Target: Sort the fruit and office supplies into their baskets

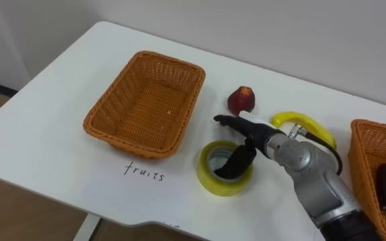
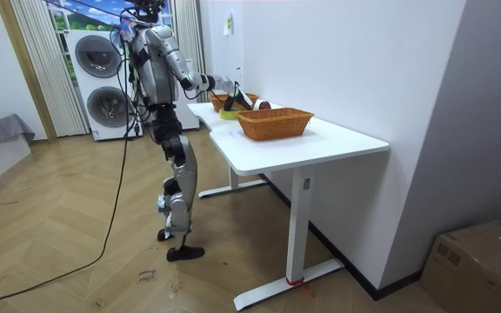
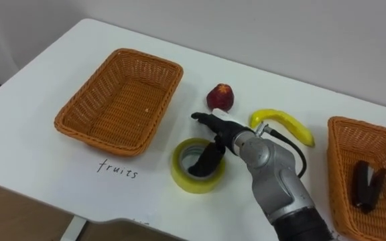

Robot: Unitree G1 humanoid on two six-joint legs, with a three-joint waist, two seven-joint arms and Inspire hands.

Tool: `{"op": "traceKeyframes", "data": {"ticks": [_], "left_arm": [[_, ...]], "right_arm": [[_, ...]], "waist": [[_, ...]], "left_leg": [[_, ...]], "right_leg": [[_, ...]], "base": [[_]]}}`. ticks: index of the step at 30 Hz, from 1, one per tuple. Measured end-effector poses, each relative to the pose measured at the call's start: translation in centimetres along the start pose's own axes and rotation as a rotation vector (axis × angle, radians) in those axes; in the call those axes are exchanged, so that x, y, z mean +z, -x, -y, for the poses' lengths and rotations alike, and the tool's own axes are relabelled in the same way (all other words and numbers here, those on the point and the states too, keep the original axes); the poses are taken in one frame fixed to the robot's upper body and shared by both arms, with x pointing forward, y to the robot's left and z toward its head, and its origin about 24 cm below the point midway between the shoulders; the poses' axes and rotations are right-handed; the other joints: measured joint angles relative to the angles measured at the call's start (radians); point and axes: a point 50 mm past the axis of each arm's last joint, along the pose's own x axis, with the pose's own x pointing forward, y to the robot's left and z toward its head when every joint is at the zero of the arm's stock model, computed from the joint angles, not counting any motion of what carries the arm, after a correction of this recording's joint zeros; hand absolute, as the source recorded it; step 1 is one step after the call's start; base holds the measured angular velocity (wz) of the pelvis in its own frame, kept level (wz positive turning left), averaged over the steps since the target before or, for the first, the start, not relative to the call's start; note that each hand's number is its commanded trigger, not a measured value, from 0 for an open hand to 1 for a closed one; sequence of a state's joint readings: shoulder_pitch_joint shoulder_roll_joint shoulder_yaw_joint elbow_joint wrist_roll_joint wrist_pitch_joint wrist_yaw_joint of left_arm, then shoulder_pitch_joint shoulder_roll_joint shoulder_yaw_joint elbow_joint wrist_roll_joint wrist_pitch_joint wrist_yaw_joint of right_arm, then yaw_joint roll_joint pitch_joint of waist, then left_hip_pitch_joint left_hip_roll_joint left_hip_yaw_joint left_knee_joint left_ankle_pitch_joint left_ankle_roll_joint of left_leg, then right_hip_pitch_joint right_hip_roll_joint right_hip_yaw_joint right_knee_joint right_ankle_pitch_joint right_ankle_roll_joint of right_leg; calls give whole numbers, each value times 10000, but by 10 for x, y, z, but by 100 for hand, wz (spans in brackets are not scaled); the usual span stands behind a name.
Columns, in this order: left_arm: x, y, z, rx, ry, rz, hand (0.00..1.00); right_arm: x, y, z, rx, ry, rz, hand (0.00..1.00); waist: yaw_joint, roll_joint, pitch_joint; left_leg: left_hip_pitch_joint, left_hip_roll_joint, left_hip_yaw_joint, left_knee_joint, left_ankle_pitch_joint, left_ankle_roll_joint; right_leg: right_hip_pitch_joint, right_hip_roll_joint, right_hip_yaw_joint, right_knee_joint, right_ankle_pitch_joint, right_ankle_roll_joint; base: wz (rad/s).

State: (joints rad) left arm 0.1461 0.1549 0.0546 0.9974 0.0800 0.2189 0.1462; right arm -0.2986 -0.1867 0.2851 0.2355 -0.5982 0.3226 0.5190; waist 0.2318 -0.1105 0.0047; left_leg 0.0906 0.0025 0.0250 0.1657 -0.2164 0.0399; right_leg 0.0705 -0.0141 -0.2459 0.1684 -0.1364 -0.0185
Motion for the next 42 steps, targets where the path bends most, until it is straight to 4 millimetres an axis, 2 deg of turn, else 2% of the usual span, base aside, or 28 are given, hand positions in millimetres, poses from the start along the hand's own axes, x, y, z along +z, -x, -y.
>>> {"op": "traceKeyframes", "data": {"ticks": [9,10,11,12,18,26,31,33,42], "left_arm": [[-1,0,-1,53,-48,-61,0],[-1,0,-1,52,-60,-70,0],[-1,0,-1,47,-132,-95,0],[-1,0,-1,46,-242,-132,0],[3,-2,-2,71,-305,-242,0],[8,-2,-1,105,-488,-250,0],[15,-3,-2,210,-483,-107,0],[19,-3,-2,232,-475,-14,0],[18,-4,-2,237,-504,-161,0]], "right_arm": [[2,1,0,260,329,-219,0],[2,1,0,270,343,-224,51],[3,0,0,287,355,-257,60],[4,0,-1,327,366,-296,100],[8,-3,9,158,721,-399,100],[15,-4,23,-224,1338,-618,100],[18,-5,23,-223,1681,-652,100],[18,-4,24,-109,1682,-719,100],[17,-4,23,99,1717,-929,100]], "waist": [[163,-47,24],[171,-47,24],[177,-47,24],[176,-48,25],[216,-109,61],[255,-141,68],[268,-154,65],[375,-154,64],[474,-153,63]], "left_leg": [[23,2,21,-16,0,-1],[26,2,21,-14,0,-1],[31,2,20,-12,0,-2],[52,3,15,-12,1,-3],[73,5,12,-14,11,-21],[70,11,30,-82,13,-19],[86,12,35,-137,15,-16],[91,17,37,-144,15,-16],[102,19,94,-129,17,-19]], "right_leg": [[11,2,-11,2,0,0],[16,2,-16,1,0,0],[24,2,-30,1,0,0],[47,2,-44,-2,0,0],[67,10,-35,-17,0,0],[5,22,-38,-18,0,0],[-10,26,-39,-22,0,0],[-14,33,-28,-27,0,0],[-9,33,35,-24,0,0]], "base": [[0],[0],[0],[0],[0],[0],[0],[0],[-1]]}}
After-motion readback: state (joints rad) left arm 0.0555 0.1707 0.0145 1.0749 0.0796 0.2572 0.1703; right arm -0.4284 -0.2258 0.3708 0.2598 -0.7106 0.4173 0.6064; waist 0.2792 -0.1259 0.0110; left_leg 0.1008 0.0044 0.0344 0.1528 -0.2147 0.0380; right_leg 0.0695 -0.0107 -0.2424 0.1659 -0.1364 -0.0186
